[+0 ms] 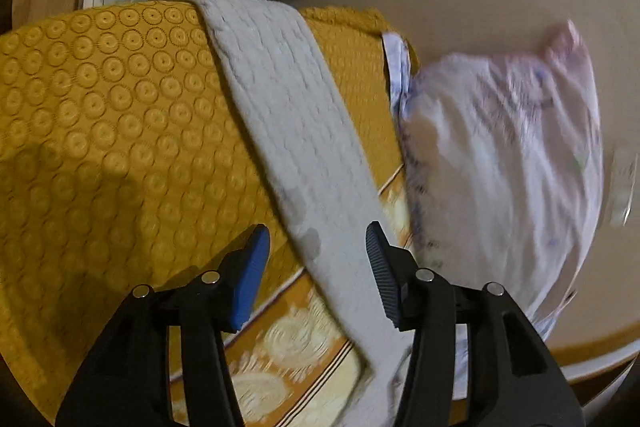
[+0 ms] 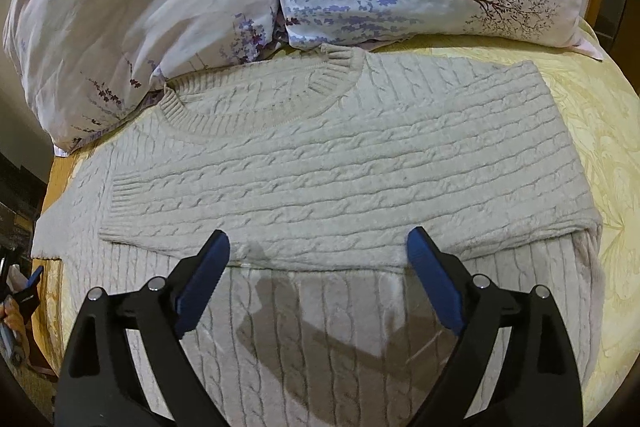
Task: Fold small clothes
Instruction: 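Grasp the other sleeve with the left gripper and lift it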
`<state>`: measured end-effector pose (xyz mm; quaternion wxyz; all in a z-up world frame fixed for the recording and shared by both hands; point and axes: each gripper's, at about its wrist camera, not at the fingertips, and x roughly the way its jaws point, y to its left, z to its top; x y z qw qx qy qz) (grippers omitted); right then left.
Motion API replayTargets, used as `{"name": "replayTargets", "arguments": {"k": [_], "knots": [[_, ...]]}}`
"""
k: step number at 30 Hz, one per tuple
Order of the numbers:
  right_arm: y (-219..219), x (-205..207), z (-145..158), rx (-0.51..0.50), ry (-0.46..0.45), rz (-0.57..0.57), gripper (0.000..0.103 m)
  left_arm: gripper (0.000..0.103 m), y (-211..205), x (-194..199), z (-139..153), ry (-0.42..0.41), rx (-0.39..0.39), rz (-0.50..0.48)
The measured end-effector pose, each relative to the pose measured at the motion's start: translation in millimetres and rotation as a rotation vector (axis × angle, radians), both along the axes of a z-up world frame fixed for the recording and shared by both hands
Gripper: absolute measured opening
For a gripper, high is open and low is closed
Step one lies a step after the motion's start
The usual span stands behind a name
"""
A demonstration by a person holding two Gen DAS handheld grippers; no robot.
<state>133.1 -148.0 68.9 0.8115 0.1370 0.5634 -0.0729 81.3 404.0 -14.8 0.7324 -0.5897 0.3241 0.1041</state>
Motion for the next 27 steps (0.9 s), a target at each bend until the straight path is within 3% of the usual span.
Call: {"name": "replayTargets", "arguments": {"k": [6,10,12,15,21,27], "knots": [[1,-4,3,0.025,0.022,-0.002,0.09,0.039,23,10,-10,-0.023,-0.064,0.08],[-1,-12,3,0.033,0.031,-0.018,0.09,0.026,29,13,-13,-0.008,-0.051,0.097],[-1,-17,6,0.031,0.024,-0.018,0.09,0.013,31,14,-15,-0.004,-0.042,0.1],[-3,-21,10,0.033,0.014,-0.023,0.09,0.007,32,15,-16,0.002,-0.021,0.093],[-11,-28,18,0.045,-0.011,-0.038,0.09,0.006,19,28,21,-0.102,0.068,0.025],[-20,-36,24,0.055,-0.023,-0.057,0.09,0.006,-45,58,80,-0.281,0.148,-0.175]]}}
